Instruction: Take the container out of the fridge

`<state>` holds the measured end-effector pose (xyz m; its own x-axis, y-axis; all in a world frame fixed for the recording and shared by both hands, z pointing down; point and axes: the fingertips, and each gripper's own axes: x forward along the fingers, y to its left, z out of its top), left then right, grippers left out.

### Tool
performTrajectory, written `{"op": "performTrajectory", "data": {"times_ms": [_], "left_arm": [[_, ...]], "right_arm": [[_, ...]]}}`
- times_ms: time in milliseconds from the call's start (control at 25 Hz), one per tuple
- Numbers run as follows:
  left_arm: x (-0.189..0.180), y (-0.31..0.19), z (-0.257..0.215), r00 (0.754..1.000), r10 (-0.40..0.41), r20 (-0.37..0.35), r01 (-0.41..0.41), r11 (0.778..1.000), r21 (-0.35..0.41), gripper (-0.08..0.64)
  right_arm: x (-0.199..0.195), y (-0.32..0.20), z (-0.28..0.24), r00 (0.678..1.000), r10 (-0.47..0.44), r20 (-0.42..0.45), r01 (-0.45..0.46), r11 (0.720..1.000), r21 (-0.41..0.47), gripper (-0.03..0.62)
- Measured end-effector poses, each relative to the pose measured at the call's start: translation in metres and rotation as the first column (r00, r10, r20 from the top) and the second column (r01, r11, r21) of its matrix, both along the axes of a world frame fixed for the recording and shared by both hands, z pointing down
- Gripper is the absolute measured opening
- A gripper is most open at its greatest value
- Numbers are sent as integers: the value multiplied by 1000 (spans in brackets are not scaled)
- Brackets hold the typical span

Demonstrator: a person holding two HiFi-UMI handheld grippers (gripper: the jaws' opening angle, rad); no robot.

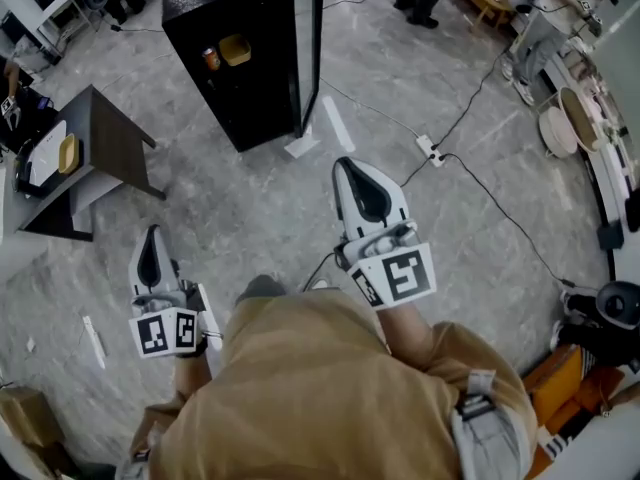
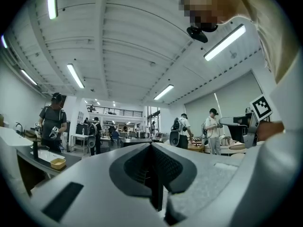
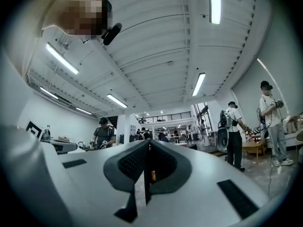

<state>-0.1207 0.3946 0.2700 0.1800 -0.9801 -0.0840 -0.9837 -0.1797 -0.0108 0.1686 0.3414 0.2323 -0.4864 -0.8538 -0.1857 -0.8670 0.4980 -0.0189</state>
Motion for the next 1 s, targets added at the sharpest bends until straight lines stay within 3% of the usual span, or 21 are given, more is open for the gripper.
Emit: {"op": "performTrajectory", "data": {"times_ms": [200, 440, 760, 1000], "left_arm": [[5, -7, 13, 1000, -21, 5, 21, 1000, -22, 2], [3, -41, 25, 1000, 8, -6, -8, 999, -35, 2], [-9, -134, 27, 997, 74, -25, -75, 997, -32, 2], [-40, -206, 24, 993, 116, -27, -117, 993, -27, 2]], "right_arm": [[-3, -15, 11, 999, -37, -16, 36, 999, -18, 3], [-6, -40, 16, 1000, -16, -24, 16, 1000, -23, 3], [-23, -113, 12, 999, 27, -38, -28, 999, -27, 3], [-69, -183, 3, 999, 18, -50, -19, 1000, -8, 3]]}}
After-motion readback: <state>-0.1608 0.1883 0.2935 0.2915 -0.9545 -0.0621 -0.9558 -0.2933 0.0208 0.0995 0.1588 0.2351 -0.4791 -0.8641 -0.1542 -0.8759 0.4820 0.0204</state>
